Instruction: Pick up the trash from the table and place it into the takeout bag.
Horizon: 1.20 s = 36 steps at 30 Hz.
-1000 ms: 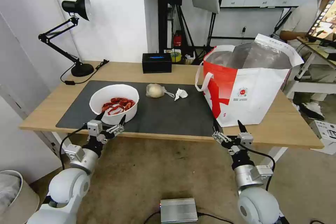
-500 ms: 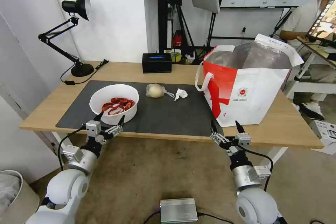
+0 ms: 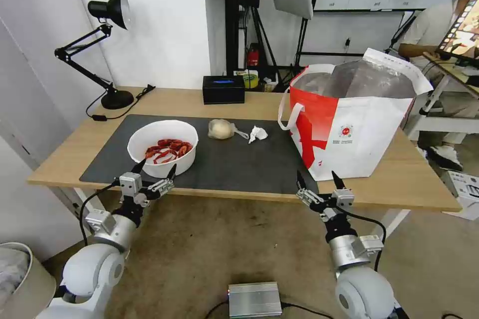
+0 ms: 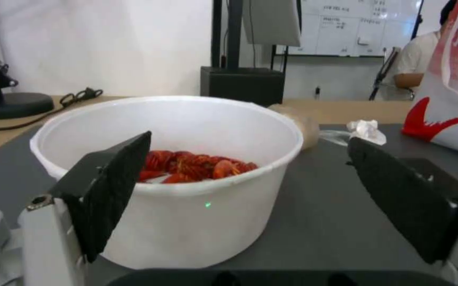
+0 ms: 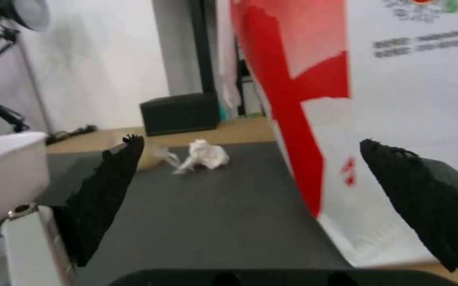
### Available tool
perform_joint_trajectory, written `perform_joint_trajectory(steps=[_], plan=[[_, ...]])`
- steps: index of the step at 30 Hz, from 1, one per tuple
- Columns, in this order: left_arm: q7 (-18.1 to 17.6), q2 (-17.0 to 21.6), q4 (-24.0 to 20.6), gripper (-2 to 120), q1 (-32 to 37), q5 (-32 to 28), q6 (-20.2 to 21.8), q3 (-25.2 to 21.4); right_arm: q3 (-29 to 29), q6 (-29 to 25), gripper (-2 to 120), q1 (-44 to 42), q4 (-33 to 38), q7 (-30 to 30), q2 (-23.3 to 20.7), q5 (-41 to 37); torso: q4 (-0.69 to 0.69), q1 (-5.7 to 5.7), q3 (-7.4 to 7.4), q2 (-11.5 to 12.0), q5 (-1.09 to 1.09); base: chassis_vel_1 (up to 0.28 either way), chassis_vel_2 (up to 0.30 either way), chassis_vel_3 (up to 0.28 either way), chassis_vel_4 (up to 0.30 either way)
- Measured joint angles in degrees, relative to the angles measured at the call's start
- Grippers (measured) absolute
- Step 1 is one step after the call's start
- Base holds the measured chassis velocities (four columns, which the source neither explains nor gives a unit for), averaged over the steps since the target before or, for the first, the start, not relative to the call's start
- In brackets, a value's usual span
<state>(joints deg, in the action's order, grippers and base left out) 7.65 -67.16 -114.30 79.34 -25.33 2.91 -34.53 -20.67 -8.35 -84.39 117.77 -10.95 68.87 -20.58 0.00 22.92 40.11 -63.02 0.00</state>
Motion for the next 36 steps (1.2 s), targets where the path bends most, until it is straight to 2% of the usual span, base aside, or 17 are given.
perform_joint_trajectory(steps=[12, 15, 24, 36], plan=[[-0.01, -0.56, -2.72, 100, 1.72, 0.02, 0.57, -1.22, 3.95, -0.12, 100, 4.89, -2.0, 2.2, -1.74, -3.32, -0.01, 0.01, 0.0, 0.0, 0.0, 0.0, 0.0, 0.0, 0.0], [-0.01, -1.59, -3.78, 100, 3.57, 0.42, 0.61, -1.93, 6.55, -0.16, 100, 8.83, -4.74, 2.41, -2.54, -4.98, 0.0, 0.01, 0.0, 0.0, 0.0, 0.0, 0.0, 0.0, 0.0], [0.27, -2.85, -4.51, 100, 4.74, 1.82, 0.25, -1.43, 9.08, -0.22, 100, 15.33, -9.53, 2.4, -3.9, -7.51, -0.01, 0.01, 0.0, 0.0, 0.0, 0.0, 0.0, 0.0, 0.0], [1.06, -5.98, -6.63, 100, 7.16, 3.59, -0.12, -3.01, 18.78, 0.02, 100, 31.21, -20.06, 0.89, -4.22, -11.61, -0.01, 0.01, 0.0, 0.0, 0.0, 0.0, 0.0, 0.0, 0.0]])
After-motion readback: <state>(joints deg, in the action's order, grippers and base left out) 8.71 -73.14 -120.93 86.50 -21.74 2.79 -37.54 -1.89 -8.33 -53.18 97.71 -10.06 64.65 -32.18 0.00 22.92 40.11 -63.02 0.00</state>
